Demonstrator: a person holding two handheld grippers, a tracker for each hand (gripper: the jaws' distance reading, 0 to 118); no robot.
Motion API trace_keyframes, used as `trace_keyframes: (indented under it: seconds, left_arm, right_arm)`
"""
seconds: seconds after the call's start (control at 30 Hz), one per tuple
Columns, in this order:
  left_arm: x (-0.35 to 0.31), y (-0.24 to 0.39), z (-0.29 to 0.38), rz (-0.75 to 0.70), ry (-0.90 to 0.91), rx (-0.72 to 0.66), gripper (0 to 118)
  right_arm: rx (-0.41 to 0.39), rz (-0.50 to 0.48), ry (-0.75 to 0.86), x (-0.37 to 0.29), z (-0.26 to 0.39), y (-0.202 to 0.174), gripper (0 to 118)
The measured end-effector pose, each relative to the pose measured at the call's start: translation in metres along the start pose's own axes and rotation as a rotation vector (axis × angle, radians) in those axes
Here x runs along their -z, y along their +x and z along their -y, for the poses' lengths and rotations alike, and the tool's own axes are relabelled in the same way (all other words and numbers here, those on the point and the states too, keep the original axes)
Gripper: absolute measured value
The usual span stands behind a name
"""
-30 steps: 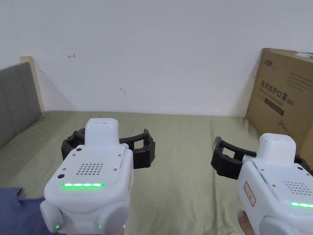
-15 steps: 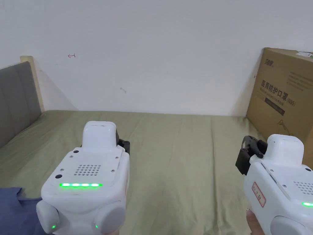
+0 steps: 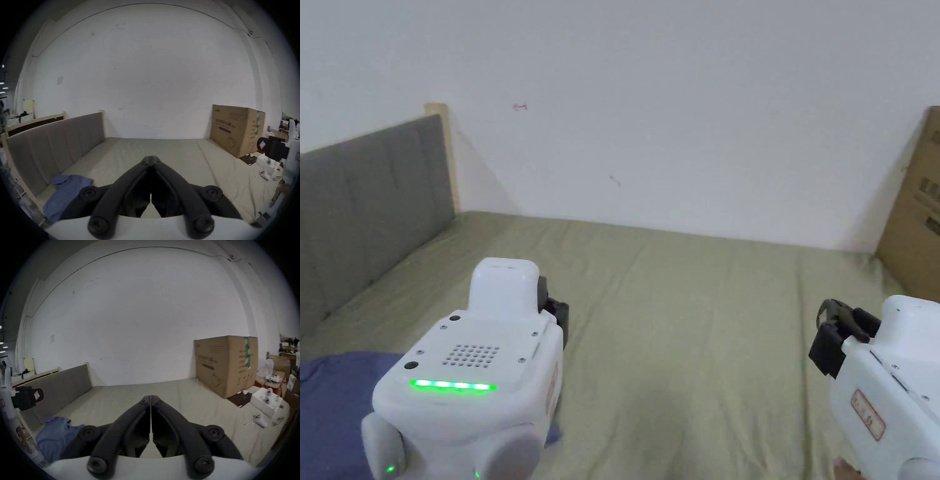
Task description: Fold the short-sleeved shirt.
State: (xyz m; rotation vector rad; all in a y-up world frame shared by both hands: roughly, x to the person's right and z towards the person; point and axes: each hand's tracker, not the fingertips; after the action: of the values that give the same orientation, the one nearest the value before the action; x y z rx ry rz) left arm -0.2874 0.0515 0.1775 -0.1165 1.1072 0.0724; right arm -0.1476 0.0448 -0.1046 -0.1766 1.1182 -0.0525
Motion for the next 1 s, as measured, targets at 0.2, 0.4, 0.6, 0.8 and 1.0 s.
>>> trace_keyframes:
  seconds: [0.2,0.4,0.6,0.8,1.0]
  left_arm:
    - [-0.047,-0.110,0.013,-0.335,0.006,-0.028,0]
    - [-0.066,-0.146,0.029,-0.383,-0.011,-0.079,0]
    - [-0.013,-0.189,0.041,-0.242,-0.297,-0.103,0]
    - [0.116,-0.268,0.130,-0.043,-0.887,-0.377,0]
    - [0.177,-0.271,0.209,-0.179,-0.969,-0.326,105]
  right_arm:
    - [-0.101,-0.322,-0.047,0.026,0.015,-0.116,0]
    - [-0.106,-0.473,-0.129,0.030,0.034,-0.174,0]
    - [-0.168,-0.495,-0.180,0.027,0.045,-0.157,0]
    - [-0.256,-0.423,-0.289,0.034,0.064,-0.121,0]
    - [-0.253,-0.354,-0.371,0.046,0.075,-0.093,0]
